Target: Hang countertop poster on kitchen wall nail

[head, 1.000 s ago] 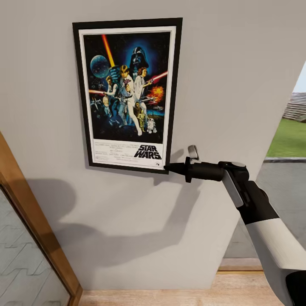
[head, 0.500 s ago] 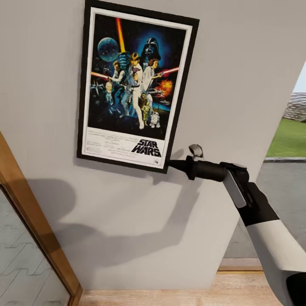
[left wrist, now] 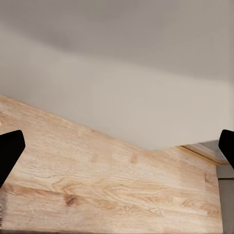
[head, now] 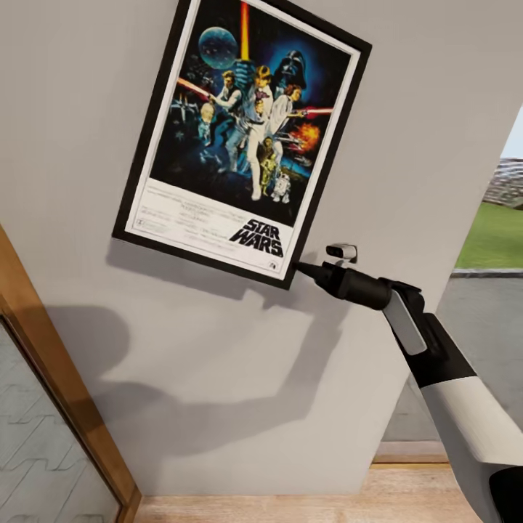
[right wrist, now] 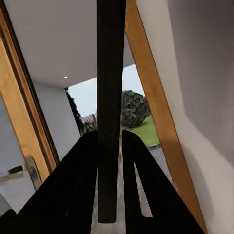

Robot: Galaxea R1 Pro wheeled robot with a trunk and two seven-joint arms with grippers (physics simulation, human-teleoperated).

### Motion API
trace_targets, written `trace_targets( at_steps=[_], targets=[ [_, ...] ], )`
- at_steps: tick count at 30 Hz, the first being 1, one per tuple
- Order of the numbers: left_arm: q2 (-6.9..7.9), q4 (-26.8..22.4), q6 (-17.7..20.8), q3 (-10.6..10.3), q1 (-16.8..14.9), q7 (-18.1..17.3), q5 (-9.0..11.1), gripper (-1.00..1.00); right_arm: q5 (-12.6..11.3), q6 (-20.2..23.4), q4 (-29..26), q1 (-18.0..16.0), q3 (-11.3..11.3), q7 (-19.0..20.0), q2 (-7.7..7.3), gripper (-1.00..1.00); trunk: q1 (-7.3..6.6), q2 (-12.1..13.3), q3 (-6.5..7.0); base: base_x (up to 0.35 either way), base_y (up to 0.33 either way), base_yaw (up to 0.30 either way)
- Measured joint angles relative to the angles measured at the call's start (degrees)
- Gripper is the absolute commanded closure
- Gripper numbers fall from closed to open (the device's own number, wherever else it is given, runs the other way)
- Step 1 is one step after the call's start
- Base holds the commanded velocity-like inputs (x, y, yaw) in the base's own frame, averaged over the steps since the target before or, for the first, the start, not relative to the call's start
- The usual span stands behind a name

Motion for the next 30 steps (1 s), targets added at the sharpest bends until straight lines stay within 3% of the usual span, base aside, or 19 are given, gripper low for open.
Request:
trace_targets(
  at_steps=[7,8,9,10,11,12,16,19,30],
  targets=[
    [0.15,0.0,-0.5,-0.1,0.0,0.0,0.0,-1.00,-6.5,0.8,-0.9,0.7,0.0,0.0,0.01,1.00,0.00,0.0,0.00,0.000,0.000,0.000],
    [0.16,0.0,-0.5,-0.1,0.0,0.0,0.0,-1.00,2.6,-7.7,0.3,0.8,-0.1,-0.3,0.00,1.00,0.01,0.0,-0.01,0.000,0.000,0.000],
    [0.16,0.0,-0.5,-0.1,0.0,0.0,0.0,-1.00,13.4,-7.9,0.2,0.8,-0.1,0.2,0.02,1.00,0.01,0.0,0.00,0.000,0.000,0.000],
    [0.17,0.0,-0.5,-0.1,0.0,0.0,0.0,-1.00,14.5,-7.7,-0.3,0.8,-0.2,0.1,0.04,1.00,-0.01,0.0,0.00,0.000,0.000,0.000],
    [0.17,0.0,-0.5,-0.1,0.0,0.0,0.0,-1.00,17.1,-7.8,-0.9,0.8,-0.2,0.0,0.03,1.00,0.00,0.0,0.00,-0.033,0.000,0.000],
    [0.17,0.0,-0.5,-0.1,0.0,0.0,0.0,-1.00,21.7,-7.9,-1.5,0.8,-0.1,0.0,0.03,1.00,0.00,0.0,-0.01,-0.122,0.000,0.000],
    [0.17,0.0,-0.5,-0.1,0.0,0.0,0.0,-1.00,22.2,-7.9,-0.1,1.0,-0.1,-0.1,0.01,1.00,0.02,0.0,0.00,-0.213,0.000,0.000],
    [0.17,0.0,-0.5,-0.1,0.0,0.0,0.0,-1.00,23.9,-8.4,0.3,1.1,-0.1,-0.2,0.01,1.00,0.02,0.0,0.00,-0.114,0.000,0.000],
    [0.17,0.0,-0.5,-0.1,0.0,0.0,0.0,-1.00,23.9,-8.4,0.3,1.1,-0.1,-0.2,-0.01,1.00,0.01,0.0,-0.01,-0.019,0.000,0.000]
  ],
)
